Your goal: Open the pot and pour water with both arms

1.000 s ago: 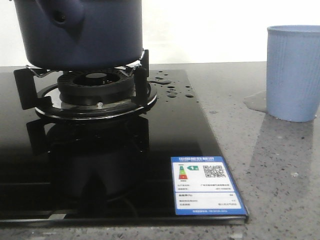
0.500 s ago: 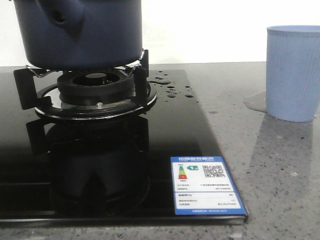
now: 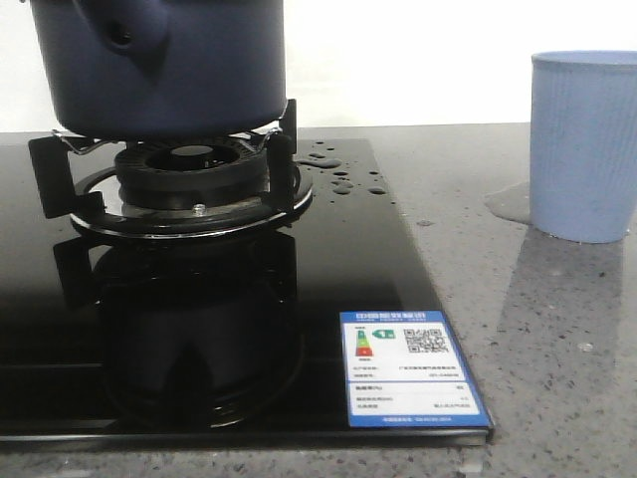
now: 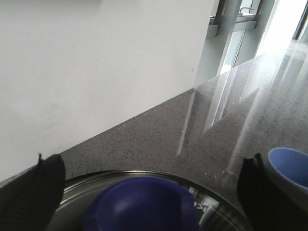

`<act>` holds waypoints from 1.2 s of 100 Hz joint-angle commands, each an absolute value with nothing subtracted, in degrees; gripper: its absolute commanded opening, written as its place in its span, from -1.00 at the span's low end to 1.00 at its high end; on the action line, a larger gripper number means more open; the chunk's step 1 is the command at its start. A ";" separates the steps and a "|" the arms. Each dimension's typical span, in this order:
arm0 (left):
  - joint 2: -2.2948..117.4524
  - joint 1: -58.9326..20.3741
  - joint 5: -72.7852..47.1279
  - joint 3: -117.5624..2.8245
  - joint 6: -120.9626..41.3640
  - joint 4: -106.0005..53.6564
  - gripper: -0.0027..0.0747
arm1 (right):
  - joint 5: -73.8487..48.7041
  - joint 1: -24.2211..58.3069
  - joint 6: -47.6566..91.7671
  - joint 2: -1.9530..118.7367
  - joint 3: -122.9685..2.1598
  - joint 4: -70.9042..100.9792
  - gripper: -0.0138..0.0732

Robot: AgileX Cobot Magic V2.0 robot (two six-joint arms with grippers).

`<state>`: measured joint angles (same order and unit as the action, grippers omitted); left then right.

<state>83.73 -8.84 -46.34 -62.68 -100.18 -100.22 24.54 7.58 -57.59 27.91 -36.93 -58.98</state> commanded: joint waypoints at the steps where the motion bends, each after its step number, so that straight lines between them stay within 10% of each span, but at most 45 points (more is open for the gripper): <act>1: 79.42 -8.41 -48.55 -64.73 -99.94 -106.21 0.70 | 25.23 7.29 -57.66 28.21 -38.94 -58.04 -0.83; 31: 60.26 -5.46 -36.86 -62.49 -90.91 -97.43 -0.97 | 25.23 7.29 -65.13 24.12 -38.73 -77.18 -0.83; 85: 18.09 -5.46 -30.65 -19.08 -90.91 -91.24 -0.98 | 23.96 7.29 -78.28 10.98 -21.32 -98.51 -0.83; 120: 7.52 -5.46 -28.08 -14.24 -90.91 -92.13 -0.98 | 24.25 7.29 -78.28 10.97 -21.34 -98.51 -0.83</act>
<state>7.26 -5.55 -28.62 -12.83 -91.58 -89.20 25.83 7.58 -77.95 10.55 -19.94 -99.80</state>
